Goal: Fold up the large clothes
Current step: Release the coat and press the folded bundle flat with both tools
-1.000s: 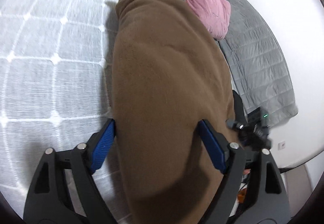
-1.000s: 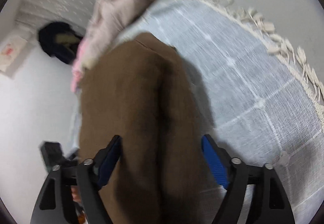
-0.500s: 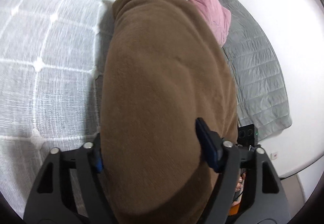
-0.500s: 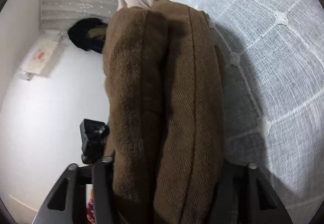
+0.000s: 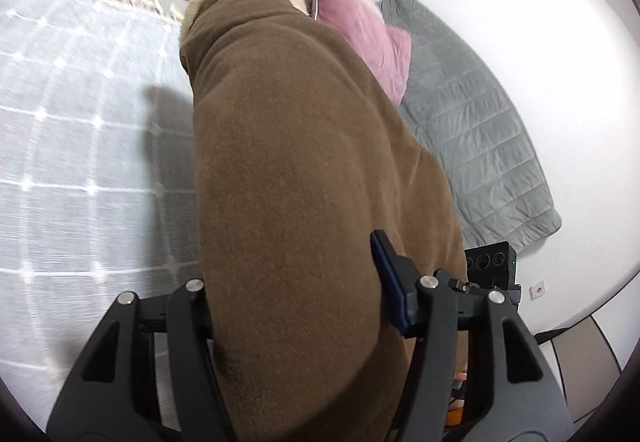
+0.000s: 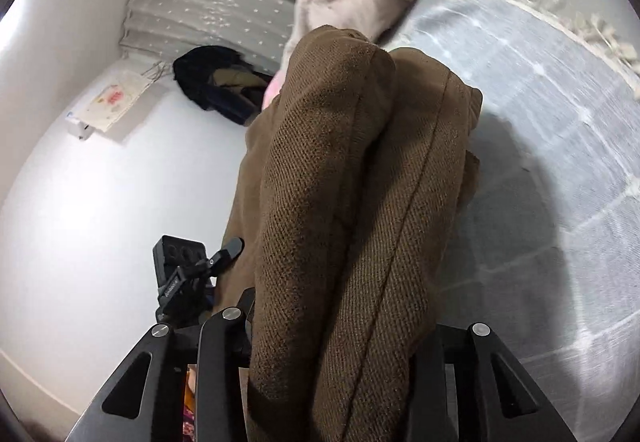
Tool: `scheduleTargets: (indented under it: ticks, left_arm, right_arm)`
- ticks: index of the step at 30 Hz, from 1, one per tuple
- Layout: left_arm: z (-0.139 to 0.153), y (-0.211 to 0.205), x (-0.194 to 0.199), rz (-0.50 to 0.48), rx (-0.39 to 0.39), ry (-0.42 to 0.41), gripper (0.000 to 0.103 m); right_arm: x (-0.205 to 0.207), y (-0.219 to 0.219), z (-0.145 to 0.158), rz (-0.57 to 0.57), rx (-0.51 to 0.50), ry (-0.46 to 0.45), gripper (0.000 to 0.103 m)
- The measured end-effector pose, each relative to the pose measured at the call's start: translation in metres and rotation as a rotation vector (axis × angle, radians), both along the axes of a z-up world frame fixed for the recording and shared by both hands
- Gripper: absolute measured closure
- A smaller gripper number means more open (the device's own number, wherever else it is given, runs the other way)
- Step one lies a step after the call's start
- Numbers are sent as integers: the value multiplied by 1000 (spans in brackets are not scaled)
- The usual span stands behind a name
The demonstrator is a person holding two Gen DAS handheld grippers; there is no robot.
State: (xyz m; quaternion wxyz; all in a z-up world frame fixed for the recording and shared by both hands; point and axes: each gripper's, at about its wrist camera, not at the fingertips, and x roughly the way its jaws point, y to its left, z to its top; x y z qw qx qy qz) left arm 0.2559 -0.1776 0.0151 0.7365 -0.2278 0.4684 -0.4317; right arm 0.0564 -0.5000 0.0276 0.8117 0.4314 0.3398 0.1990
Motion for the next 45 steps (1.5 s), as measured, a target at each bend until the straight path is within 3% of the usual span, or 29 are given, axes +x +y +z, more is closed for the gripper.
scheduleTargets:
  ticks: [8,16,19,20,22,23,24,25,27,29,33,37,38,41,43,45]
  left_arm:
    - [29,119,11,143,5,-43,43]
    - [42,273,47,332,52,-70,43]
    - [27,320,82,340,127,-78,34]
    - [10,337,98,358,202,-48,29]
    - [-22,369,110,497,337,63,31]
    - [-36,384,108,557,387,96,31]
    - [-44,392,104,563,388,95,31]
    - [-52,398,96,544,370,79,31]
    - [-59,398,80,514,392,35,31]
    - [-60,399,66,497,385,-12,31]
    - [-45,380,46,463,323,-88,31]
    - [-48,351,29,413,357,-133,30]
    - [-54,345,24,408,387,-130,28]
    - [-66,322,2,455,574,-198,21]
    - [-62,317,-10,484,601,-173,19]
    - [-55,315,-21,504,611,-123,19]
  right_arm:
    - [57,103,40,120,-28,-32,65]
    - [165,242,49,279,-20,-42,65]
    - [209,292,38,328,-48,-41,64]
    - [224,304,24,325,-89,-13,61]
    - [252,320,-20,262,-136,145,57]
    - [259,326,-41,221,-174,246,55]
    - [261,332,-61,186,-260,322,54]
    - [259,336,-66,191,-269,313,54]
    - [248,336,-73,199,-170,248,53]
    - [243,329,-73,166,-171,256,53]
    - [221,319,-51,113,-114,180,53]
    - [205,335,-22,123,-116,117,51]
    - [201,340,-24,146,-141,127,49]
    - [202,361,-33,166,-282,180,49]
    - [188,361,-43,129,-408,196,49]
    - [173,357,-41,88,-409,178,49]
